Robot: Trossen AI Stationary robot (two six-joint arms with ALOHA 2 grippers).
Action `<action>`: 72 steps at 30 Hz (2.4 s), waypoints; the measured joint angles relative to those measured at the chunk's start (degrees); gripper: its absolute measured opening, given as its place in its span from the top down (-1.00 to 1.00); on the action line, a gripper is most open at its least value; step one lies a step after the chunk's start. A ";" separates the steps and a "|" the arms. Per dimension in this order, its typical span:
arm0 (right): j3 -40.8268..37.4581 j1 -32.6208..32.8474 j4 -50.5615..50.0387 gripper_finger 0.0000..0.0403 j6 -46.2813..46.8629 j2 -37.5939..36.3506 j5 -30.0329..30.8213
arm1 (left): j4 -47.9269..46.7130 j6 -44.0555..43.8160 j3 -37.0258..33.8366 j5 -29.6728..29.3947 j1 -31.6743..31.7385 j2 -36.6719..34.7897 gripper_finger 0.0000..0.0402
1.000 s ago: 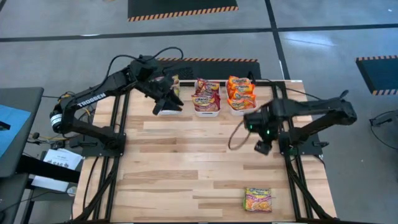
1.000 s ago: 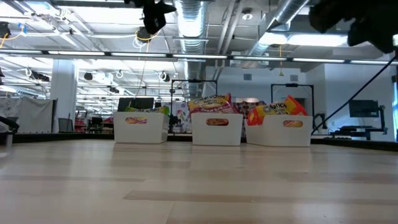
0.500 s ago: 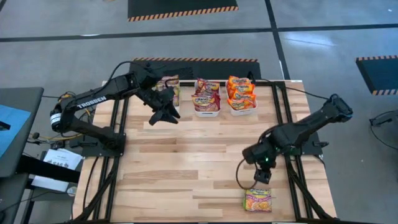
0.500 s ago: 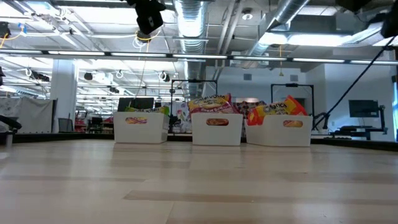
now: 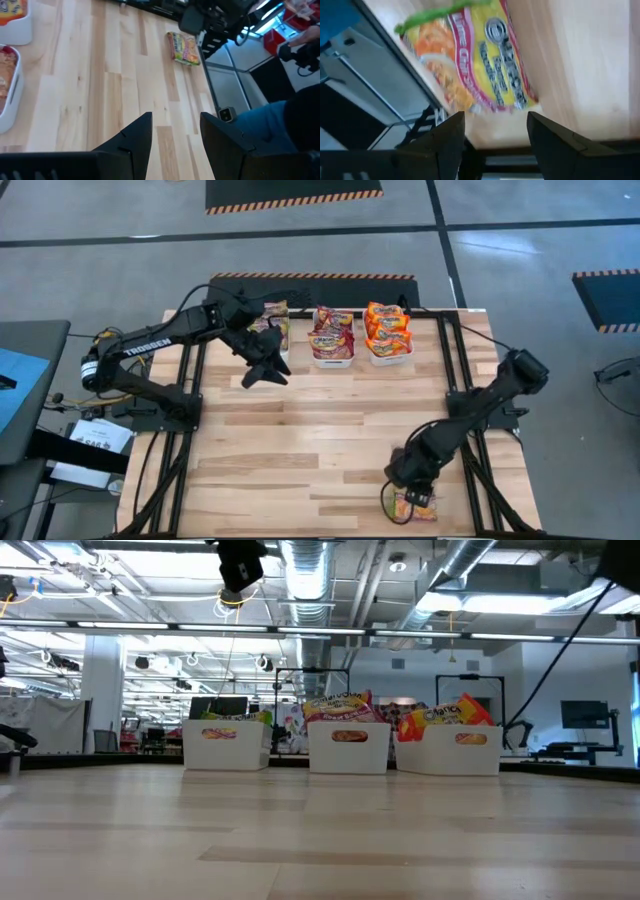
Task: Sort Maruchan noodles
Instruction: Put the green noodle pack into the left white bin
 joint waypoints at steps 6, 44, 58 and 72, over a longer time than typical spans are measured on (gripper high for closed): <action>-0.02 -1.34 6.97 -0.19 -2.93 4.30 0.56 | 0.02 0.04 0.00 -0.47 -0.72 0.00 0.25; -17.31 -3.68 27.21 -0.04 -3.98 3.52 -6.13 | -1.60 0.07 0.02 -3.64 -0.77 0.01 0.25; -17.25 -5.03 28.42 0.94 -0.03 3.50 -6.15 | -1.60 0.09 0.02 -5.54 -0.75 0.01 0.25; -4.45 -7.57 18.81 0.98 -2.94 3.28 7.62 | -2.75 -2.77 0.02 -3.35 -0.46 0.02 0.25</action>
